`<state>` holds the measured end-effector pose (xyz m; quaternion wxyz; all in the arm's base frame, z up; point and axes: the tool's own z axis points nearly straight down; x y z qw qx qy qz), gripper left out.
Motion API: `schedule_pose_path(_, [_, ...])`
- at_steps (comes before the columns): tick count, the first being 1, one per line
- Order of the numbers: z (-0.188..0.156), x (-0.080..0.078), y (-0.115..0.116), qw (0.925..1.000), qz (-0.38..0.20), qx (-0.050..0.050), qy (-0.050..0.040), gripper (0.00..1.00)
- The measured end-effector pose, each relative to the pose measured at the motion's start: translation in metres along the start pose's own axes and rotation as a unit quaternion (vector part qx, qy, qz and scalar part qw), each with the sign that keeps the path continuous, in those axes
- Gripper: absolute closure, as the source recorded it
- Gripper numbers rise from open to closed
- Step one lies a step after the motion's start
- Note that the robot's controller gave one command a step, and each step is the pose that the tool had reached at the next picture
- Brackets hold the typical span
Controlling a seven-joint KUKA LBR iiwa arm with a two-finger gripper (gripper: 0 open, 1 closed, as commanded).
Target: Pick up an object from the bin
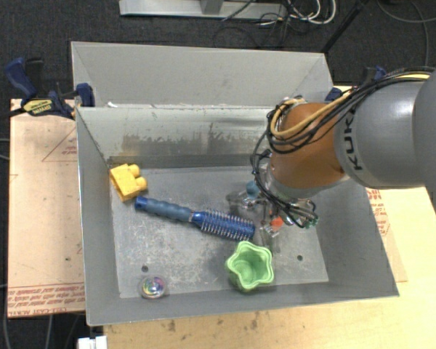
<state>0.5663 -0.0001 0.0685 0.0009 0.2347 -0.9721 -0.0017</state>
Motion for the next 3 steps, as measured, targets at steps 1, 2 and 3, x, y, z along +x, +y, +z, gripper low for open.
schedule_pose_path(1, [-0.002, -0.046, 0.033, 0.9993, -0.037, 0.001, -0.0031, 0.00])
schedule_pose_path(2, [-0.001, -0.044, 0.031, 0.9994, -0.035, 0.002, -0.0017, 1.00])
schedule_pose_path(3, [-0.331, -0.074, 0.010, 0.9994, 0.034, 0.004, -0.0061, 1.00])
